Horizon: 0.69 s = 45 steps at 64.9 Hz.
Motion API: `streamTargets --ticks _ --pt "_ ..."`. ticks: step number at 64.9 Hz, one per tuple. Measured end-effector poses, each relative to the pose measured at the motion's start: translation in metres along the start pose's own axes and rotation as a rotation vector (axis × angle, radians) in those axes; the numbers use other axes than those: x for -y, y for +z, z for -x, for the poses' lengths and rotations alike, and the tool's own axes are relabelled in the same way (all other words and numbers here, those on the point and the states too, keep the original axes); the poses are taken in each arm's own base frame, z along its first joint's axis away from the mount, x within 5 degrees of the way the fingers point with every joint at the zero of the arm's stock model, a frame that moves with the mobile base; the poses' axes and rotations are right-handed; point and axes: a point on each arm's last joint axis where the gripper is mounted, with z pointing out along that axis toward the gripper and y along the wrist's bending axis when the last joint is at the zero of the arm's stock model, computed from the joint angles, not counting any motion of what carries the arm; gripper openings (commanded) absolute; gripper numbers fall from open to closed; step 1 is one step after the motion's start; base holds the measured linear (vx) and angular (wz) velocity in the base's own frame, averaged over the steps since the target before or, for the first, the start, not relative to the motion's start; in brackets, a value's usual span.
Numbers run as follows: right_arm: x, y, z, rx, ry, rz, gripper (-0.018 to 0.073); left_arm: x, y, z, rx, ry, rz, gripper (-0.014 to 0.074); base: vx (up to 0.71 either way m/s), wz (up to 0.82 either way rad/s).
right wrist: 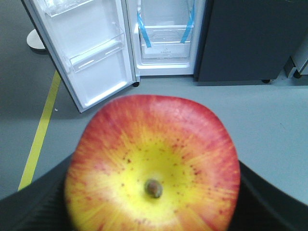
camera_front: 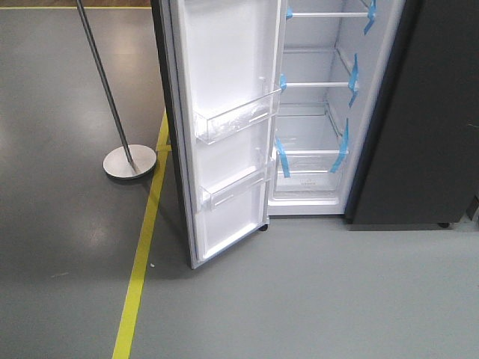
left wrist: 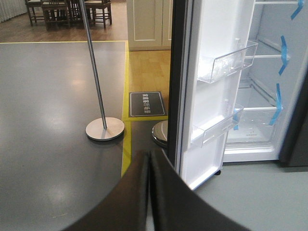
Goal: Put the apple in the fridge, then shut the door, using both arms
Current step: 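Drive closer to the refrigerator door bins holding the apple in the right gripper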
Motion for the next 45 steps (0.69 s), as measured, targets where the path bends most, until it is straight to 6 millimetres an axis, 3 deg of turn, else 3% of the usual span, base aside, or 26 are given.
streamTargets --ticks 45 --pt "0.0 0.0 0.0 0.0 0.0 0.0 0.0135 0.0 0.0 0.0 0.0 0.0 0.0 -0.0006 0.09 0.0"
